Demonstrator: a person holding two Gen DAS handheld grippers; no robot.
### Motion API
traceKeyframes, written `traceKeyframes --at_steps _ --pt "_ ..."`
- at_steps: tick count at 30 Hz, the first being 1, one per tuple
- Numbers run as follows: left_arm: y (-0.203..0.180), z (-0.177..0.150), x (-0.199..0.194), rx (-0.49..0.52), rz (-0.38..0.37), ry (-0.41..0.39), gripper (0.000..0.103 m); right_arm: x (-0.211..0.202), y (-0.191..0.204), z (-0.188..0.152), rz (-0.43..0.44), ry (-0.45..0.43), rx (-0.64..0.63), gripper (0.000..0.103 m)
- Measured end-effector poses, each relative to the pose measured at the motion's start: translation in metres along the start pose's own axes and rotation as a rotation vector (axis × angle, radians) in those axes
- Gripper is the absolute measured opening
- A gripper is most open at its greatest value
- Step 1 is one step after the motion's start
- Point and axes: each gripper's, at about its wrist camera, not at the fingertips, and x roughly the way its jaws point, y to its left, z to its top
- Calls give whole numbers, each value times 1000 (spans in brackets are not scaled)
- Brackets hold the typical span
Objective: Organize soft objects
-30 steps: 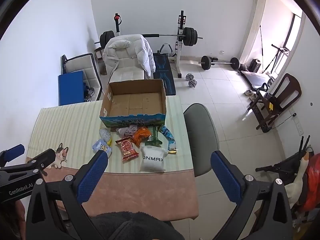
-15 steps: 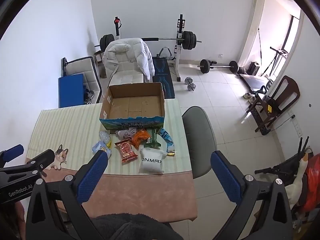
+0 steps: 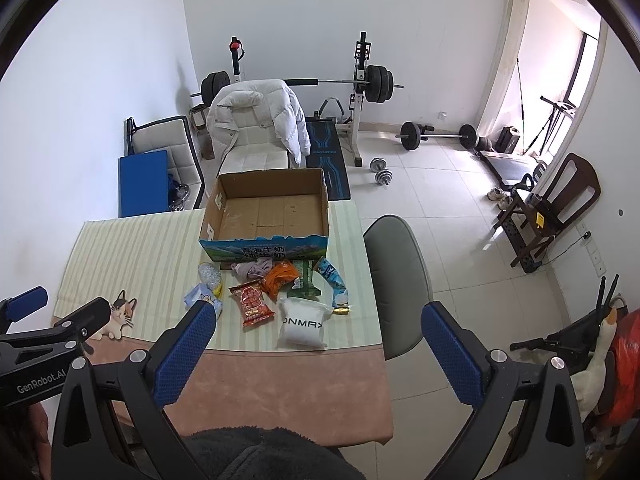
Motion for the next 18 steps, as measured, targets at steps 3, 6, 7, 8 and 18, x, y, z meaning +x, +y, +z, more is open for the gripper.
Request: traceKeyframes --at_steps 3,6,7,8,18 --pt "0 0 1 -1 -2 1 103 2 0 -1 0 0 -2 103" --pt "-3 2 0 0 -3 0 103 0 -1 0 -1 1 -2 103" --pt "-3 1 0 0 -2 0 103 2 1 -1 -4 0 -3 103" --pt "-3 1 0 0 -1 -1 103 3 -1 -2 -3 1 -2 103" --pt "-5 4 -1 0 1 -5 103 5 -6 -4 0 2 3 103"
